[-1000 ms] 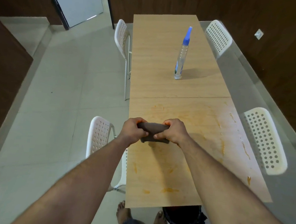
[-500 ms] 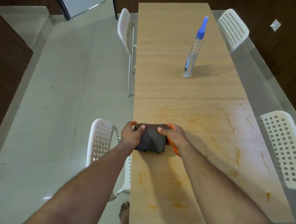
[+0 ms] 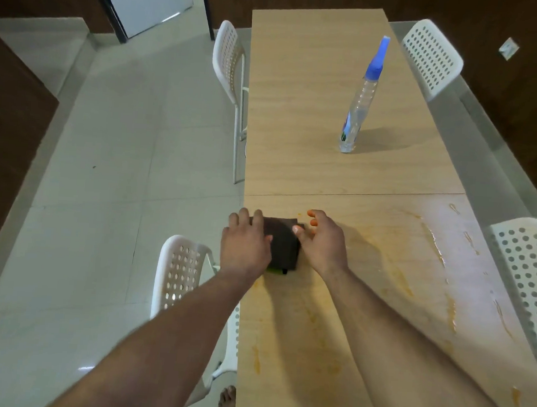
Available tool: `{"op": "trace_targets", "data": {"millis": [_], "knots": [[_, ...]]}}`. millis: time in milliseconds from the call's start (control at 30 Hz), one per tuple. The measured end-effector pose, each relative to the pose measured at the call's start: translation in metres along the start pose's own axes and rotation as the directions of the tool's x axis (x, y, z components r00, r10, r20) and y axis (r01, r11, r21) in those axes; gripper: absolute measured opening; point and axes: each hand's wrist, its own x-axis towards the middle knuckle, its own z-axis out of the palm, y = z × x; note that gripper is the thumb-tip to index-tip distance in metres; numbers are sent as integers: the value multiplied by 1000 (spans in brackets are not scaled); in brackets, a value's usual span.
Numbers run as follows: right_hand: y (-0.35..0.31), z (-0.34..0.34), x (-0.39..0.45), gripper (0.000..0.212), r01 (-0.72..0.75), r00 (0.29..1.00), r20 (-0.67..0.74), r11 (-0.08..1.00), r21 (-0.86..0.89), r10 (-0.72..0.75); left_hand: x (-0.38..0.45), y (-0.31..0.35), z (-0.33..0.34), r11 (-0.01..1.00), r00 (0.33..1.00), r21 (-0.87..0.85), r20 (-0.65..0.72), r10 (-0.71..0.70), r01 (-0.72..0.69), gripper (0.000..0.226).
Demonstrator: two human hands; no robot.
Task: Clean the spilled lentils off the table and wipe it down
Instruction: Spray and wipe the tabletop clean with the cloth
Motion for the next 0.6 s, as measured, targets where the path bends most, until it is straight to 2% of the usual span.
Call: {"op": "trace_targets", "data": {"millis": [100,200,333,433,600], "knots": [[15,4,0,47,95,995,7,978,-188,-96,0,11,23,972,970,16,62,233,-235,60],[30,13,3,45,196,980,27,930,-312,-198,7,4,47,946,943,48,105,315,-322,64],[46,35,-1,52,243,968,59,858,-453,-243,28,-3,64,982,982,38,17,187,-187,64],[48,42,-3,59,285,955,86,804,-522,-283,58,4,63,993,998,102,6,66,-67,66],[53,45,3,62,250,967,105,774,-581,-234,82,27,35,967,981,253,189,-32,-17,85]]}}
